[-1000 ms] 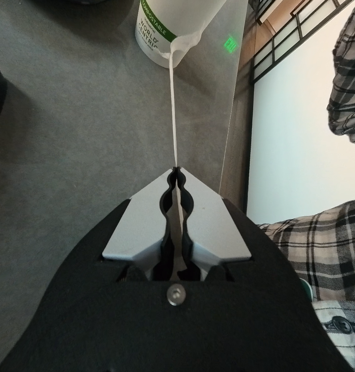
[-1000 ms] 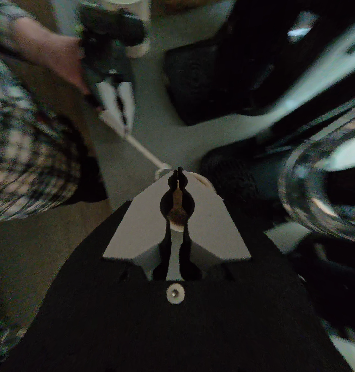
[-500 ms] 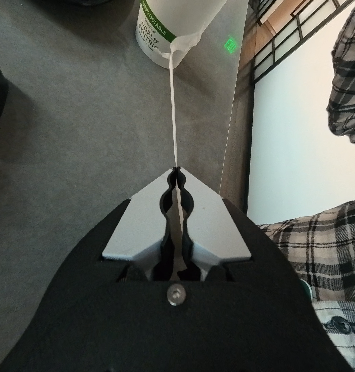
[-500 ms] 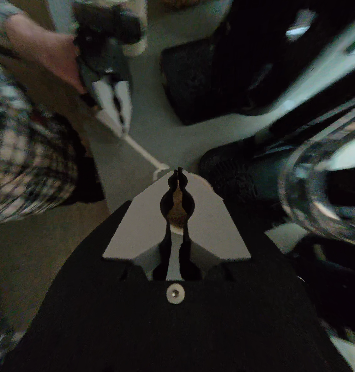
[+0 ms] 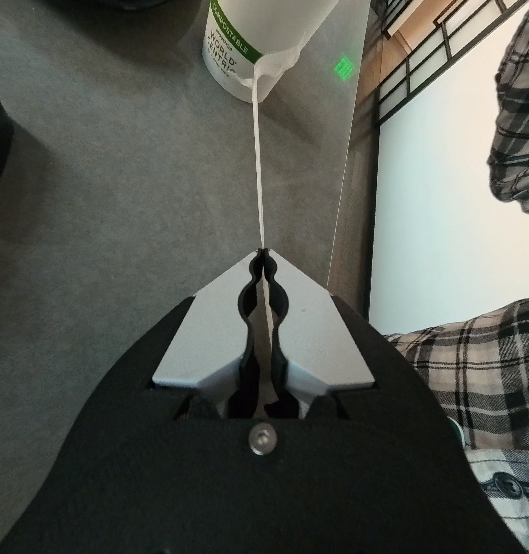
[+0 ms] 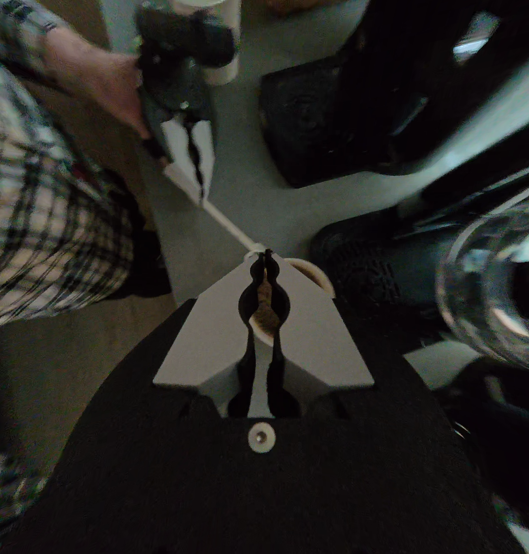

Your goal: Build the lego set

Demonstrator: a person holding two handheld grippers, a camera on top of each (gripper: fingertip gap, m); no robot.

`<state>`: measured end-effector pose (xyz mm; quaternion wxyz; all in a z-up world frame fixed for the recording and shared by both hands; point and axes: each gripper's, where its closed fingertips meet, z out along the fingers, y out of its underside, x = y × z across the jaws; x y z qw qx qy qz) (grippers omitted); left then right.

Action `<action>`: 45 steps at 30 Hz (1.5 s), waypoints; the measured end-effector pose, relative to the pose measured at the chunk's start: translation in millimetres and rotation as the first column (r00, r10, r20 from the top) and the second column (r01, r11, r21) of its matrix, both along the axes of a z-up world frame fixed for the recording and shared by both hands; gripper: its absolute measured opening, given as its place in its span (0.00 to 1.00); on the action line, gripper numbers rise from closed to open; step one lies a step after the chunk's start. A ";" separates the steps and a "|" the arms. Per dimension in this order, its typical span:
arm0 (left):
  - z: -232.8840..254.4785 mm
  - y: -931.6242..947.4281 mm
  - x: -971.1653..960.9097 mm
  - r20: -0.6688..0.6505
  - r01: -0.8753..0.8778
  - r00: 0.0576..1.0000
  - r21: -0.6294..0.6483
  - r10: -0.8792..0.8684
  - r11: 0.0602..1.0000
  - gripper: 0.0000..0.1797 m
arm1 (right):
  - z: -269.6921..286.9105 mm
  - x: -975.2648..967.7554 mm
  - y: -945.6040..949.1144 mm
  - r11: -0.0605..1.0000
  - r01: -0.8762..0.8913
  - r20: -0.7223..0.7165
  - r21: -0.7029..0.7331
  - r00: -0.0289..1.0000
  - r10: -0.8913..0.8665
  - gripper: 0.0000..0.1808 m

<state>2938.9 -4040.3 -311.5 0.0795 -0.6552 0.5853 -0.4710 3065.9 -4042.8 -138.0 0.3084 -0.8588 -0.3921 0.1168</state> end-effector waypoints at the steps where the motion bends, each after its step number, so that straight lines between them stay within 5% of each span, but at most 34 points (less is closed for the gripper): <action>1: -0.3 -0.3 0.1 -0.002 0.002 1.000 0.000 -0.002 1.000 0.00 | 0.8 11.0 11.5 0.997 0.073 0.028 0.029 0.997 -0.073 0.00; 3: 0.0 -0.2 0.0 0.000 0.001 1.000 0.000 -0.001 1.000 0.00 | -10.6 40.6 13.5 0.982 0.190 0.103 -0.013 0.977 -0.188 0.00; 7: -0.1 -0.1 0.0 -0.001 0.001 1.000 0.000 -0.001 1.000 0.00 | -4.8 7.6 -2.9 0.999 0.029 0.008 -0.019 1.000 -0.029 0.00; 10: -0.2 -0.2 0.0 -0.001 0.002 1.000 -0.001 -0.002 1.000 0.00 | -11.0 33.1 15.1 0.984 0.179 0.073 0.002 0.981 -0.179 0.00; 15: 0.0 0.2 0.1 0.001 -0.001 1.000 -0.001 0.001 1.000 0.00 | -7.1 6.3 -5.3 0.999 0.030 0.009 -0.030 1.000 -0.029 0.00; 19: -0.1 0.4 0.1 0.001 -0.001 1.000 -0.001 0.001 1.000 0.00 | -13.8 35.4 13.1 0.983 0.185 0.073 -0.007 0.980 -0.184 0.00; 23: -0.1 0.5 0.1 0.001 -0.002 1.000 0.000 0.002 1.000 0.00 | -14.2 3.6 -8.6 0.999 -0.005 0.027 -0.048 1.000 0.006 0.00; 27: -0.4 0.4 0.2 -0.001 -0.001 1.000 0.000 0.001 1.000 0.00 | -13.8 28.9 12.8 0.989 0.146 0.077 -0.005 0.986 -0.145 0.00; 32: -0.5 0.4 0.1 -0.002 0.000 1.000 0.001 0.000 1.000 0.00 | -13.2 3.0 -8.2 0.999 -0.006 0.031 -0.045 0.999 0.008 0.00; 35: -0.4 0.5 0.1 -0.002 -0.002 1.000 0.000 0.002 1.000 0.00 | -14.5 32.4 9.4 0.988 0.154 0.097 -0.010 0.984 -0.152 0.00; 39: -0.5 0.5 0.0 -0.002 -0.001 1.000 0.002 0.001 1.000 0.00 | -11.5 8.9 -13.8 0.999 0.001 0.023 -0.054 1.000 0.001 0.00; 45: -0.2 0.5 -0.1 -0.001 -0.002 1.000 0.001 0.002 1.000 0.00 | -13.9 34.1 -7.2 0.991 0.119 0.078 -0.064 0.990 -0.114 0.00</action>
